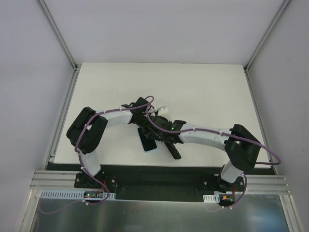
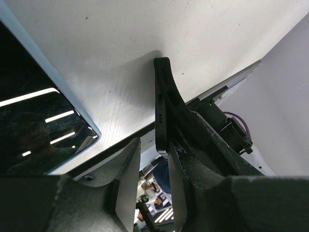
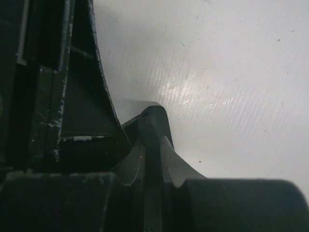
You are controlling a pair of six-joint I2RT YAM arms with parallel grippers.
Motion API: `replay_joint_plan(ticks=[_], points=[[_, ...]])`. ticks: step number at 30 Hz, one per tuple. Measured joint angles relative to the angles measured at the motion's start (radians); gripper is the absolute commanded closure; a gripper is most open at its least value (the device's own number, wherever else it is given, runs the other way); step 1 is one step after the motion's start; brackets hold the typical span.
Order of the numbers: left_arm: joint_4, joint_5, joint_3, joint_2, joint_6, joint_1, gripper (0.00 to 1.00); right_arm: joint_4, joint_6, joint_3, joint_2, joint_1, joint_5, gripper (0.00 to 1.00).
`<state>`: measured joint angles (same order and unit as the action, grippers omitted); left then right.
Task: Take the phone out of the phone case
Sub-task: Remove the phone case from the phone.
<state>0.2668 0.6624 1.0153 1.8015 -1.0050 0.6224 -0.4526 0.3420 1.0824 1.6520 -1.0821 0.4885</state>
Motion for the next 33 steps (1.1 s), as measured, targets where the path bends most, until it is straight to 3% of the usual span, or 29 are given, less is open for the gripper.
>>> replay_joint_plan(ticks=[10,19,22,26,33], points=[[0.012,0.003,0.03,0.028,-0.026,0.006,0.68,-0.023,-0.007,-0.001,-0.007,-0.002,0.025,0.99],[0.018,0.066,0.064,0.08,-0.053,0.007,0.74,-0.009,-0.035,-0.033,-0.033,-0.004,0.028,0.99],[0.028,0.076,0.077,0.09,-0.059,0.007,0.78,-0.01,-0.047,-0.033,-0.033,-0.008,0.029,0.99],[0.032,0.089,0.089,0.098,-0.069,0.011,1.0,-0.012,-0.054,-0.034,-0.034,-0.011,0.027,0.99],[0.031,0.08,0.084,0.093,-0.083,0.021,1.0,0.042,-0.031,-0.098,-0.092,0.005,-0.008,0.99]])
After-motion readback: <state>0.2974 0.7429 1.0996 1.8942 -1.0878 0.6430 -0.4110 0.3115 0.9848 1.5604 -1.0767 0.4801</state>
